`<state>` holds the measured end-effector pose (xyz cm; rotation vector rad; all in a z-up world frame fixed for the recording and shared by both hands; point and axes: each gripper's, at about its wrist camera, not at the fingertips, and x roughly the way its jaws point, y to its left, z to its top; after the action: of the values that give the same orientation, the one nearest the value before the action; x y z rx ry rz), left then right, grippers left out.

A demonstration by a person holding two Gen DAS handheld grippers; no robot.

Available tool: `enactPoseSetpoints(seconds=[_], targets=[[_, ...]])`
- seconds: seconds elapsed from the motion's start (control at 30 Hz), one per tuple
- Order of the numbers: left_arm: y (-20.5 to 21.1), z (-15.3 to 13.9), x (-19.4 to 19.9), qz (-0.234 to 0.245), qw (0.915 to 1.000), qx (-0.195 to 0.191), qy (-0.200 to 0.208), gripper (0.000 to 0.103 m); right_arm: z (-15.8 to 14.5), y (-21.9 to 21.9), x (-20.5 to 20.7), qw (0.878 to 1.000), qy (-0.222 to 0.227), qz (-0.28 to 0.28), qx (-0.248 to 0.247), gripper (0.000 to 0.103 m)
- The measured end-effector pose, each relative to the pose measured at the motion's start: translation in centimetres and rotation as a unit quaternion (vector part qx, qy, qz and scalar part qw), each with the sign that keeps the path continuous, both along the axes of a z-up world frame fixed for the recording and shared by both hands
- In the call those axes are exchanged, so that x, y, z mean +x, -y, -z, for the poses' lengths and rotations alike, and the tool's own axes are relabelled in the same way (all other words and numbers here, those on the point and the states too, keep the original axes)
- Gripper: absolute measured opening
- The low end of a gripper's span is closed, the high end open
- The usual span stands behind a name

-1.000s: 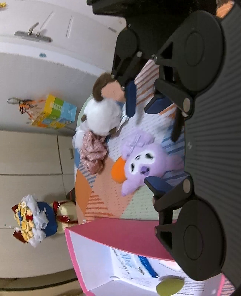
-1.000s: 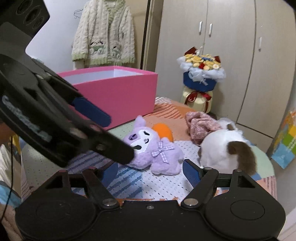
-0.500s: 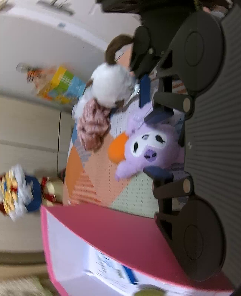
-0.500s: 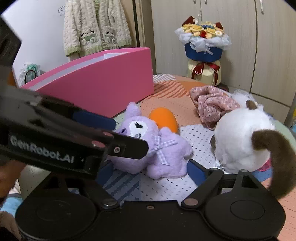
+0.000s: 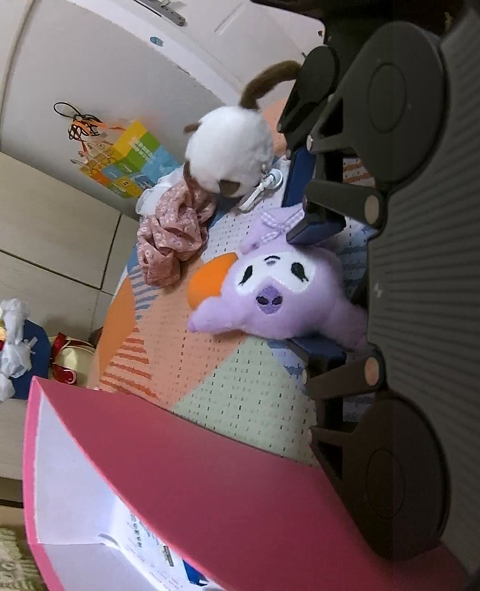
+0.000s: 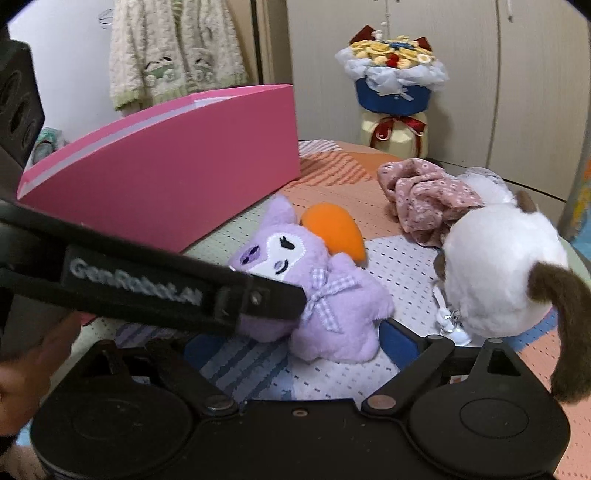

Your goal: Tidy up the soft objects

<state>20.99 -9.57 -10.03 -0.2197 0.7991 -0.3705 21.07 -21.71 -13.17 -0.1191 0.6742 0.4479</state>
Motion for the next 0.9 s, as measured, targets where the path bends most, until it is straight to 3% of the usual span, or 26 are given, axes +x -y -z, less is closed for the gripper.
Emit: enactPoseSetpoints(seconds=[0.17,0.5,0.9], targets=[[0.5,-0.2,-1.2,0.001,0.9995,0.022,0.024,0.045,-0.1,-0.2,-0.8,1.000,0.008,0.017,-0.004,0.080],[0.0,-0.9,-3.1,0.017,0.9993,0.017,0.027,0.045,-0.6,-0.5,-2.9,1.000,-0.003,0.028,0.010,0.083],[-0.9,-1.7,-6.4,0.043,0.9985,0.011,0.032,0.045,-1.2,-0.8,-7.1,0.999,0.019,0.042,0.024,0.084]])
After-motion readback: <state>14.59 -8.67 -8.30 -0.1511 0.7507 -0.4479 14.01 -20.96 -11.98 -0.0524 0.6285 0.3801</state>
